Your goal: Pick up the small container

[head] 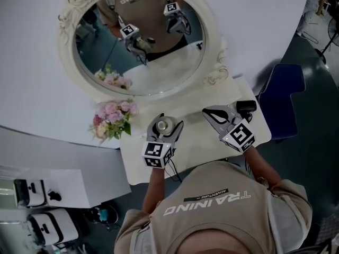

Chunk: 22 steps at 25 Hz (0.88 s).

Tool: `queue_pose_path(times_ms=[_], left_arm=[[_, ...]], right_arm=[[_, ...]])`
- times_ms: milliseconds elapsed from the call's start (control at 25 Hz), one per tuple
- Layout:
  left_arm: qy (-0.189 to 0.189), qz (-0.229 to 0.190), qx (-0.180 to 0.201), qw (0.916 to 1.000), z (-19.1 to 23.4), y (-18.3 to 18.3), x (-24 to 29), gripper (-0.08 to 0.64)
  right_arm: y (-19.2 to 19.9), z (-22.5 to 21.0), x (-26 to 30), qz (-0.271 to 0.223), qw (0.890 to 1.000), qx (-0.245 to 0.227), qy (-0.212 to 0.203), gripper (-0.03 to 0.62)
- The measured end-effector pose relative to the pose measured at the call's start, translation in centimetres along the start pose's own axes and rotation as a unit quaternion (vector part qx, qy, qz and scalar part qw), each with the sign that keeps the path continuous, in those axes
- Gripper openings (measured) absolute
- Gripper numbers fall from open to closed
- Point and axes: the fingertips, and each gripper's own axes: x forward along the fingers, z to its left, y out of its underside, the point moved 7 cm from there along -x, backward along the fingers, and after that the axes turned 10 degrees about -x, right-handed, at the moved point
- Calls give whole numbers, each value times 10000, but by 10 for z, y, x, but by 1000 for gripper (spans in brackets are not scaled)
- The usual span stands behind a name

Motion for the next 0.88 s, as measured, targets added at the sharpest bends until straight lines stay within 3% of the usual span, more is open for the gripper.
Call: queue_pose_path(times_ms=[360,640,880], left_arm=[[-46,-34,83,9999,-2,-2,-3,356],[43,-61,-228,9997,-3,5,-10,356],[-20,-39,-144,9999,0,9,-12,356]], right_arm=[[1,-4,0,-129,9998,143,99,3],[7,5,-1,-59,9997,216,51,2],[8,7,4,-86,9998,188,41,3]])
